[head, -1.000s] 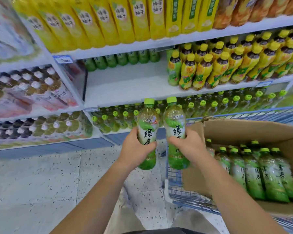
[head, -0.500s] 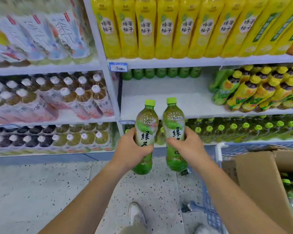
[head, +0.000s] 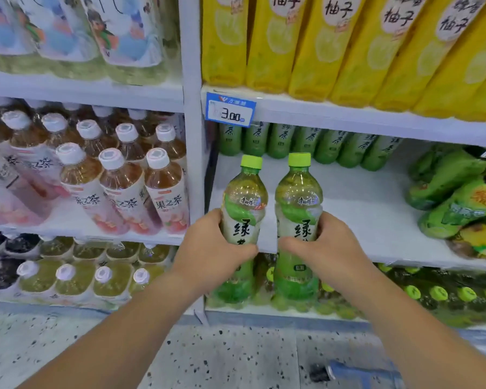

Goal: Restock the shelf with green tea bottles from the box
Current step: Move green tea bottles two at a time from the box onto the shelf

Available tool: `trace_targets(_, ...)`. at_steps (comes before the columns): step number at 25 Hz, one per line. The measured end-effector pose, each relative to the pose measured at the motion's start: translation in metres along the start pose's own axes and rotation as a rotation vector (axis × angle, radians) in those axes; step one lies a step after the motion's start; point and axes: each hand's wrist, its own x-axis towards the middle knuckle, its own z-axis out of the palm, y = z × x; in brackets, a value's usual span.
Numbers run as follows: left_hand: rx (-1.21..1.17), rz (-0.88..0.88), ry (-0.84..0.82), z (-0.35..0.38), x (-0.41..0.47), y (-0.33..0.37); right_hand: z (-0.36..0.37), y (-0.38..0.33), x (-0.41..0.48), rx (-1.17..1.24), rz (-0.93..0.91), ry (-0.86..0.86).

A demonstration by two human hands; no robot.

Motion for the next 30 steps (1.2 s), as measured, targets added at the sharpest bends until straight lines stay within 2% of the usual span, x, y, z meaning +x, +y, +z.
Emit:
trace_targets(6,0.084,0.163,0.082,0.017,0.061,-0.007,0.001,0.014,0.066,-0.005,-0.135,0.033)
trace_targets(12,0.023,0.251,0.224,0.038,0.100,-0.010,0.006,0.032,0.103,0.083,-0.244,0.096)
trace_targets(16,-0.059,0.296,0.246,0.052,0.108,-0.017,0.016,0.044,0.112,0.166,-0.290,0.126)
trace_targets(23,-0.161,0.324,0.216,0.051,0.107,-0.031,0.026,0.062,0.121,0.303,-0.352,-0.007)
trace_targets(25,-0.112,0.279,0.174,0.055,0.107,-0.042,0.030,0.074,0.117,0.241,-0.347,-0.013)
trace_targets(30,0.158,0.211,0.194,0.067,0.114,-0.061,0.045,0.093,0.120,-0.018,-0.399,0.113)
